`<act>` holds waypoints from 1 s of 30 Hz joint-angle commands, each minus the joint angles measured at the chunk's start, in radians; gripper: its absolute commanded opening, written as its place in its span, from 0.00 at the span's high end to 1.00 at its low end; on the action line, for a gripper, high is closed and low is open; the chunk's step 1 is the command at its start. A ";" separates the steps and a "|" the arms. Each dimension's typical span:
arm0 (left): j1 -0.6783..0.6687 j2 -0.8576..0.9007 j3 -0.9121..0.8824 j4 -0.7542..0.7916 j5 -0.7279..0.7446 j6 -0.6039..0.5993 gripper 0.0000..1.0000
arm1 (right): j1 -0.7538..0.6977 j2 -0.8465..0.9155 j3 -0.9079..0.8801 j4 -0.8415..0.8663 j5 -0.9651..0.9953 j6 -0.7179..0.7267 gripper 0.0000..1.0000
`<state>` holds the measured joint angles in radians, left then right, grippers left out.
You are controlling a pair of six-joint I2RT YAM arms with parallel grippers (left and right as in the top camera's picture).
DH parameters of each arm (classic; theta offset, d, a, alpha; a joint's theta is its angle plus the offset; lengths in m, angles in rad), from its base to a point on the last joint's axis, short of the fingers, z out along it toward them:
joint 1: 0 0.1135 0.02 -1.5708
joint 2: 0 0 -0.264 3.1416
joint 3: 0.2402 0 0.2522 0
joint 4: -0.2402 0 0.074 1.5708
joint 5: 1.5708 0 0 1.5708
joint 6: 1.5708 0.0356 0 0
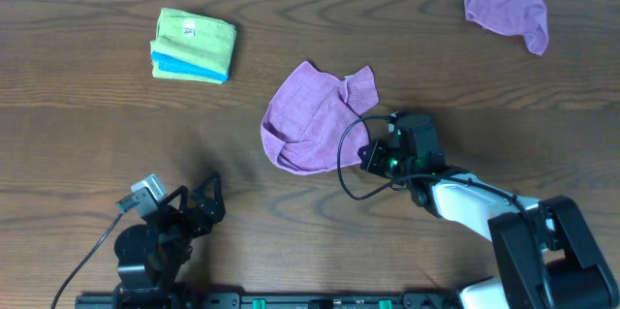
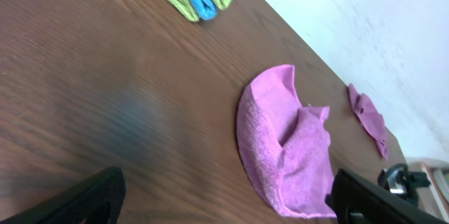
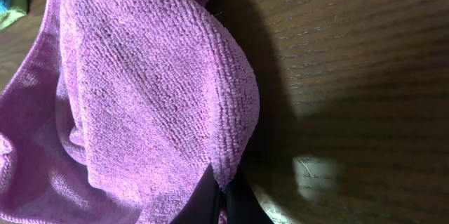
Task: Fold the cloth
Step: 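Pull the cloth corner toward the robot with the right gripper to spread it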
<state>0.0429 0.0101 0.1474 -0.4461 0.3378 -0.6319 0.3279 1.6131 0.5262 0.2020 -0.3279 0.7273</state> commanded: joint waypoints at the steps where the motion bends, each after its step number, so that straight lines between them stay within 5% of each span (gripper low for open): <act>1: -0.005 -0.006 -0.018 -0.011 0.060 -0.005 0.05 | -0.019 -0.005 -0.008 -0.013 -0.010 -0.007 0.99; 11: -0.005 0.013 -0.015 -0.021 0.162 -0.005 0.05 | -0.023 -0.263 -0.008 -0.349 0.011 -0.026 0.99; 18: -0.005 0.183 -0.014 -0.025 0.245 -0.031 0.05 | -0.018 -0.470 -0.008 -0.677 0.079 -0.037 0.99; 30: -0.005 0.266 -0.014 -0.014 0.448 -0.117 0.05 | -0.012 -0.500 -0.008 -0.756 0.111 -0.037 0.99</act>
<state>0.0429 0.2607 0.1520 -0.4580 0.6865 -0.7292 0.3115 1.1217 0.5205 -0.5552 -0.2401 0.6991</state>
